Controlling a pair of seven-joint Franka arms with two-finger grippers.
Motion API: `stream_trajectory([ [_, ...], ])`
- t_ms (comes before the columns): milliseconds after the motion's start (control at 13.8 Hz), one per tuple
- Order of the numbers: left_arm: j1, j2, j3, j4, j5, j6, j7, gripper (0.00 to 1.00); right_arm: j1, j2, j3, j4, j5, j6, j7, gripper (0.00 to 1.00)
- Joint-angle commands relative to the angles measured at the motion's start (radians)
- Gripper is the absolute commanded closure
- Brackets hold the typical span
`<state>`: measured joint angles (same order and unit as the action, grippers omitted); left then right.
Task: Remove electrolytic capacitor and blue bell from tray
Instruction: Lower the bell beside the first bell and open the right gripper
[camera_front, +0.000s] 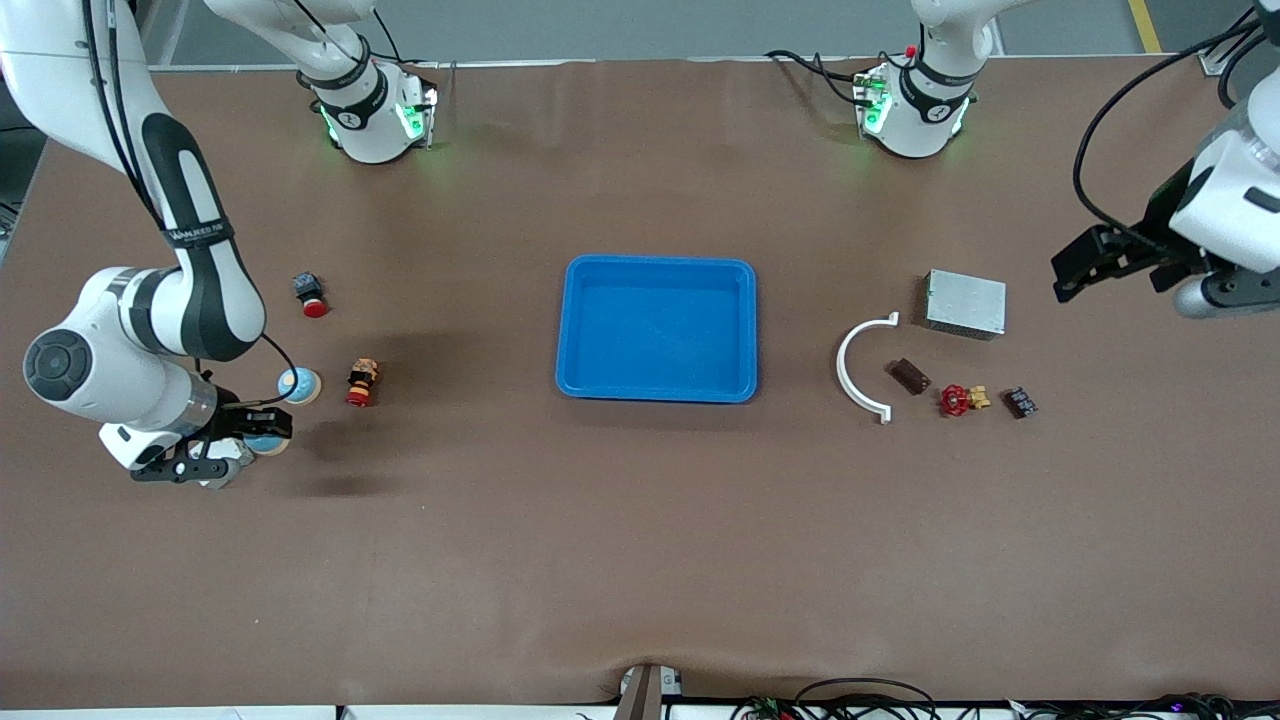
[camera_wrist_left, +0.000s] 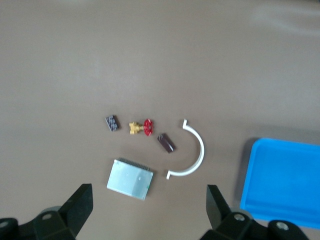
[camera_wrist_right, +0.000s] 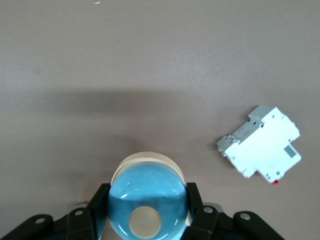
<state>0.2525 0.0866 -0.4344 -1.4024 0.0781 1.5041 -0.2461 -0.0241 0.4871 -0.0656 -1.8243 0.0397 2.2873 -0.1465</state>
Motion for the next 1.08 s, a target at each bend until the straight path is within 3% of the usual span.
stream_trajectory([
  [0,-0.128,-0.119,0.161,-0.125,-0.035,0.002,0.059,0.00,-0.020,0.040,0.020,0.039,0.003,0.021,-0.025,1.00],
  [145,-0.145,-0.154,0.184,-0.161,-0.035,-0.008,0.091,0.00,-0.020,0.070,0.020,0.048,0.005,0.037,-0.027,1.00],
  [289,-0.199,-0.171,0.261,-0.167,-0.038,-0.008,0.093,0.00,-0.022,0.102,0.020,0.052,0.002,0.072,-0.028,1.00],
  [1013,-0.276,-0.189,0.330,-0.170,-0.047,-0.033,0.080,0.00,-0.054,0.169,0.021,0.025,0.003,0.184,-0.071,1.00],
])
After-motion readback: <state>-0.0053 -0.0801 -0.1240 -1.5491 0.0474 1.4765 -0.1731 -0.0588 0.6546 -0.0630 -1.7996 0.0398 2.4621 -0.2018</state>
